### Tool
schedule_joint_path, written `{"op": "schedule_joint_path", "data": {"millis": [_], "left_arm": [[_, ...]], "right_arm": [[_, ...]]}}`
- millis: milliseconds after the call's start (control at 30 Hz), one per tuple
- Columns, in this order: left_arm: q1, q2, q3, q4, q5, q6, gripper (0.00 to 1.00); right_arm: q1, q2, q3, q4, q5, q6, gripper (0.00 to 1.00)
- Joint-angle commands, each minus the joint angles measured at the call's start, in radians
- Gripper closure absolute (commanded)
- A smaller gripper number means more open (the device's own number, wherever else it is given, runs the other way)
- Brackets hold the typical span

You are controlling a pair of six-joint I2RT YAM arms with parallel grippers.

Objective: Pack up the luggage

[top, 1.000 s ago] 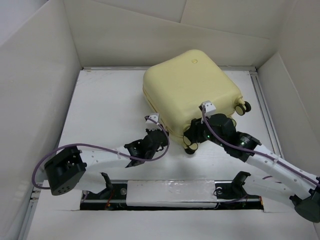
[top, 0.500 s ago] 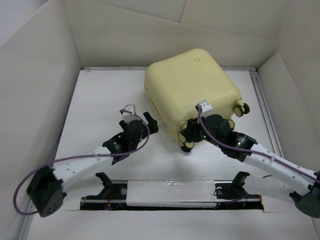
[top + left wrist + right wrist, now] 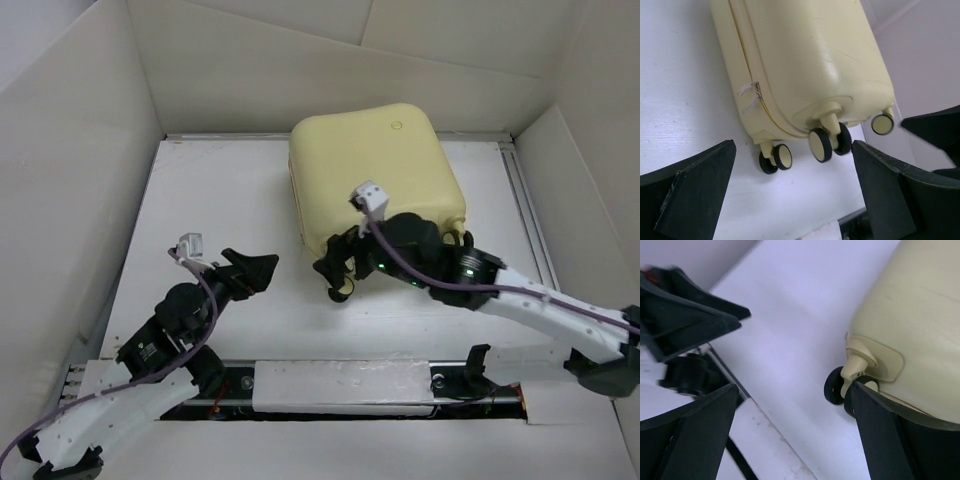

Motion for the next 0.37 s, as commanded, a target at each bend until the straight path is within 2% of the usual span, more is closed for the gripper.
{"op": "schedule_joint_path", "data": {"millis": [0, 67, 200, 333], "left_arm": [[-0.009, -0.106, -0.011, -0.068, 0.085, -0.021, 0.00], [-0.009, -0.181, -0.011, -0.077, 0.094, -0.042, 0.00], [-0.009, -0.237, 0.003, -0.099, 0.117, -0.032, 0.00], [-0.009, -0.238, 0.024, -0.089, 0.139, -0.010, 0.00]], "right_arm": [[0.023, -0.210, 0.018, 0.045, 0.131, 0.038, 0.00], [0.032, -0.323, -0.078, 0.034, 0.144, 0.072, 0.00], [0.032, -0.444, -0.205, -0.041, 0.216, 0.136, 0.00], [0.032, -0.500, -0.309, -0.012, 0.208, 0.166, 0.00]]}}
